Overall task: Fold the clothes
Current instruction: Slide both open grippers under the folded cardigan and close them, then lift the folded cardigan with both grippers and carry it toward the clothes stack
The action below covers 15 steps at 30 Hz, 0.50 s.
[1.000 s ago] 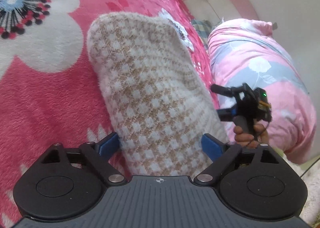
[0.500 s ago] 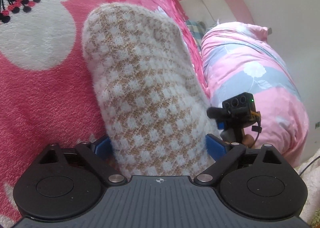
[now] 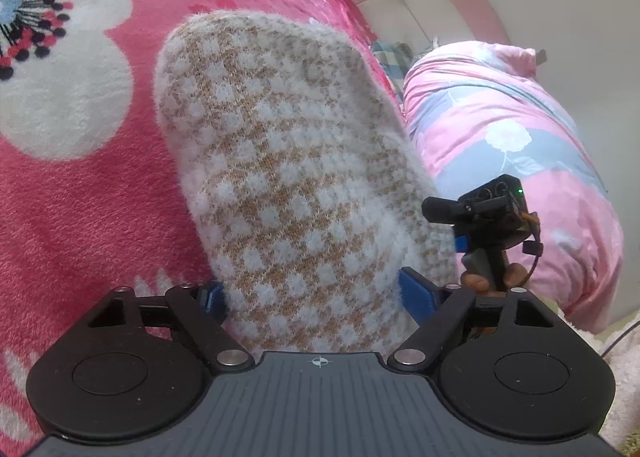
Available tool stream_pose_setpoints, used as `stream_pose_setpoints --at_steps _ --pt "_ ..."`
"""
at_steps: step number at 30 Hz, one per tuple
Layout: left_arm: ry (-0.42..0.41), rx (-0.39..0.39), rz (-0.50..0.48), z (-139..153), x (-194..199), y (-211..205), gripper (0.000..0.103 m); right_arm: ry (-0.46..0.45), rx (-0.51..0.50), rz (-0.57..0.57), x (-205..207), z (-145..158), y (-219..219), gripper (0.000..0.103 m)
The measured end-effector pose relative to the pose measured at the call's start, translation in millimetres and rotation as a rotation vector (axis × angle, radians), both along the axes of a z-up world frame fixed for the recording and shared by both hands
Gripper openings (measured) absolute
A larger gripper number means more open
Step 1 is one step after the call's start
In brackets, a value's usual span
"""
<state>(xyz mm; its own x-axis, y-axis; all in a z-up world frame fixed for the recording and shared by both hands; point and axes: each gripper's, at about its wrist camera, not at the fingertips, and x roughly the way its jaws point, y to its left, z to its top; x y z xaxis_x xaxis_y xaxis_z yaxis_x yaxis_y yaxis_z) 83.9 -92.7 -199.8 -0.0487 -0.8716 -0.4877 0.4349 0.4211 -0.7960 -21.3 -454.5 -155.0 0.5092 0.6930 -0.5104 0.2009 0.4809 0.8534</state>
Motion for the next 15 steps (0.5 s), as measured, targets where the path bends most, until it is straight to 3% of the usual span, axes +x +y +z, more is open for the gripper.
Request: stream_pose_setpoints --at_steps 15 --pt "-0.024 0.017 0.117 41 -8 45 0.082 -0.037 -0.023 0.038 2 46 37 0.080"
